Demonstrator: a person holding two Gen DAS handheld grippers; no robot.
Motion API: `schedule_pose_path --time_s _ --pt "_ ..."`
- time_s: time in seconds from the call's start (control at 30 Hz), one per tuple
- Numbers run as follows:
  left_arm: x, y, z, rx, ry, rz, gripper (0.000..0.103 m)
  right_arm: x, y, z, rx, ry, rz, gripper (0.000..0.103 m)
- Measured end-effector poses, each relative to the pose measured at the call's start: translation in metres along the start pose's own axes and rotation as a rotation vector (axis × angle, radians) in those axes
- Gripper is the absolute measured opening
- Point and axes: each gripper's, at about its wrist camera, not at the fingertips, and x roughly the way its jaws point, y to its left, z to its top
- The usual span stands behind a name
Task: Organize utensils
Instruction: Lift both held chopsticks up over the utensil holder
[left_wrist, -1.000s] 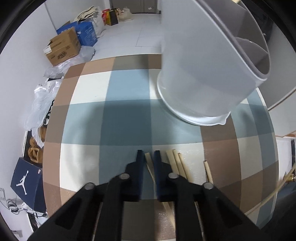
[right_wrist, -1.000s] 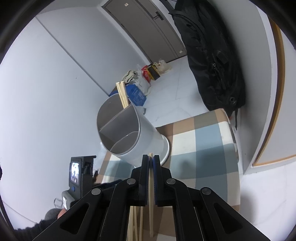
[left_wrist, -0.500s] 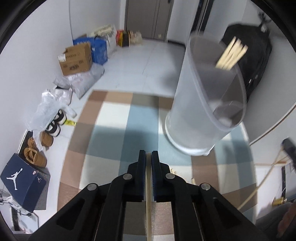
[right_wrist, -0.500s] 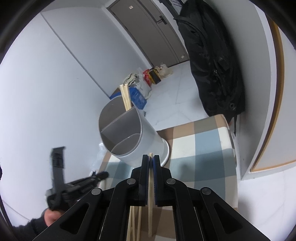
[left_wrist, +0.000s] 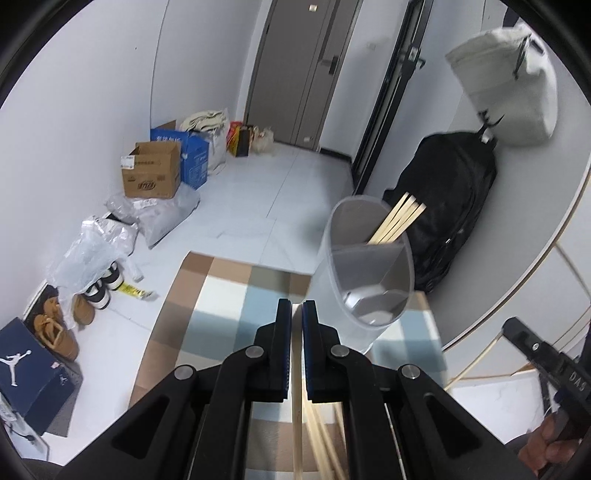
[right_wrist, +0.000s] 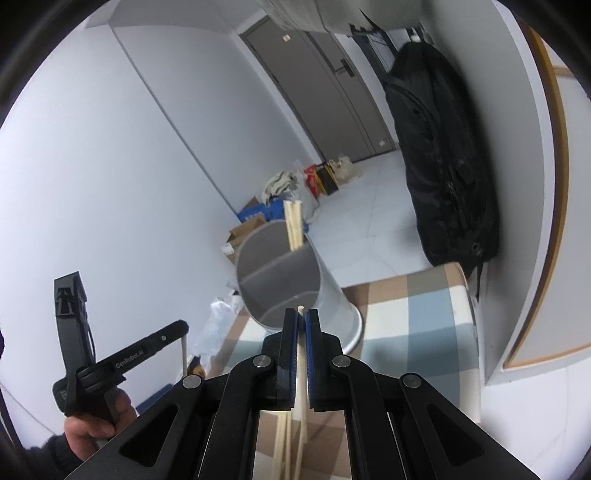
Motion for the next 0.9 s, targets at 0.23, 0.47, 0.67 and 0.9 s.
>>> schedule_pose_path --time_s 0.23,0.47,0.67,0.9 --pt "-0.021 -0.01 0.02 -0.036 -0.122 -0.078 0.002 -0.014 0.023 0.015 -0.043 -0.037 0.021 0.003" --pt "-0.03 -0.026 0.051 0.004 -0.204 -0.105 0.002 -0.018 0.047 0.043 -0.085 -0.056 0.038 0.003" --pt "-0.024 -0.03 0.08 0.013 -0.24 -0.126 0.002 -0.012 0.06 0.074 -0.101 -0.068 0.037 0.003" --pt "-0.019 -0.038 0.11 0.028 -0.304 -0.127 0.002 -0.002 0.072 0.12 -0.124 -0.097 0.035 0.003"
